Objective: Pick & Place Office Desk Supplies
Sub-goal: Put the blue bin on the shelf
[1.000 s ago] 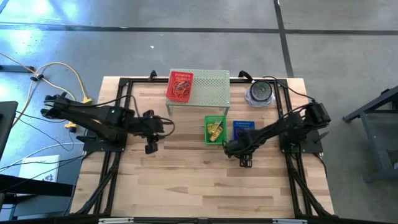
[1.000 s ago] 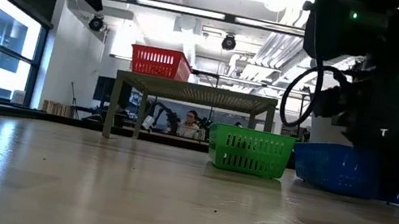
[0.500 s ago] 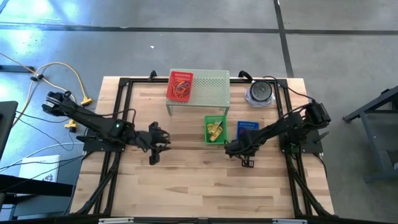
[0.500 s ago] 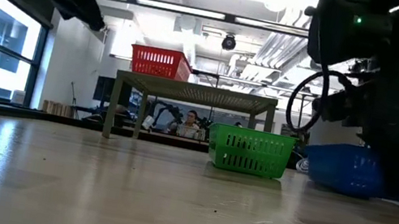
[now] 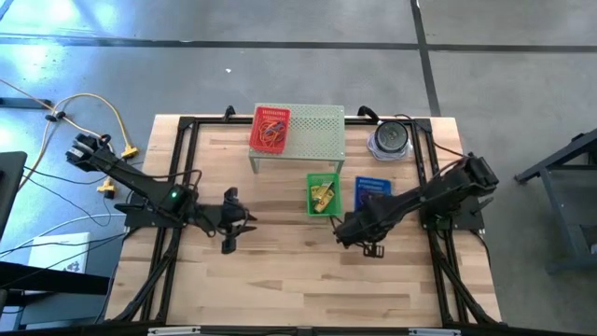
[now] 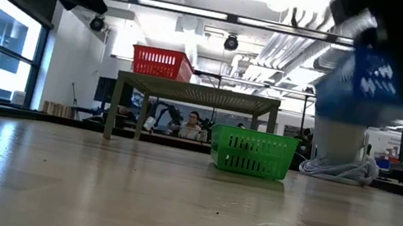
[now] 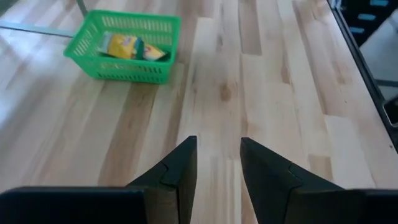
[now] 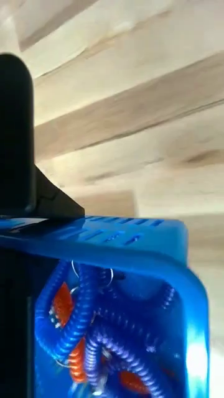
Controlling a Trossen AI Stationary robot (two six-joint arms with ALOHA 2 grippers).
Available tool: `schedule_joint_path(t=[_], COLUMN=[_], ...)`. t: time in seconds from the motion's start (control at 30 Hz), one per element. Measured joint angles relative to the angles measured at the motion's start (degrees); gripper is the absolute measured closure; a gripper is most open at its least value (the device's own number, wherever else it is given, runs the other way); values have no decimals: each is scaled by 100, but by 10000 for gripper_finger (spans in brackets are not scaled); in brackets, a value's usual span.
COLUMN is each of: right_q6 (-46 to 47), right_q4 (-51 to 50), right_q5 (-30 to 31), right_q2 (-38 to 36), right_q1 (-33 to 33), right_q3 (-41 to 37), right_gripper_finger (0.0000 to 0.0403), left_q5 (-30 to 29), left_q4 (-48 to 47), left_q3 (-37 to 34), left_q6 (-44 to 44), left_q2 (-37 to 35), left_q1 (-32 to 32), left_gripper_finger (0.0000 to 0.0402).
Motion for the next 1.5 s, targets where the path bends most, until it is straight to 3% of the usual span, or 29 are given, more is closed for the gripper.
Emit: schedule_joint_path(t=[0.23,0.5,0.8,1.03,1.5], right_q6=[-880,-1957,-3042,-3673,-4534], right_q4=[-266,-179,-376,-463,24], right_q5=[871,1200,1045,851,682], right_q2=[0,22,1037,1747,2668], right_q1=[-427,-1506,-2619,-3260,-3555], right_q3=[1336,2198,3238,4113,4703], right_gripper_finger=[400,400,400,400,400], left_q5=[-20,-16,-39,-376,-424], left_q4=[46,45,44,43,41], left_q3=[1,-2,1,1,1], left_q6=[2,2,39,213,188], left_q2=[0,0,0,-2,-2], left_q1=[54,-31,-29,-26,-27], left_gripper_finger=[283,283,283,283,283])
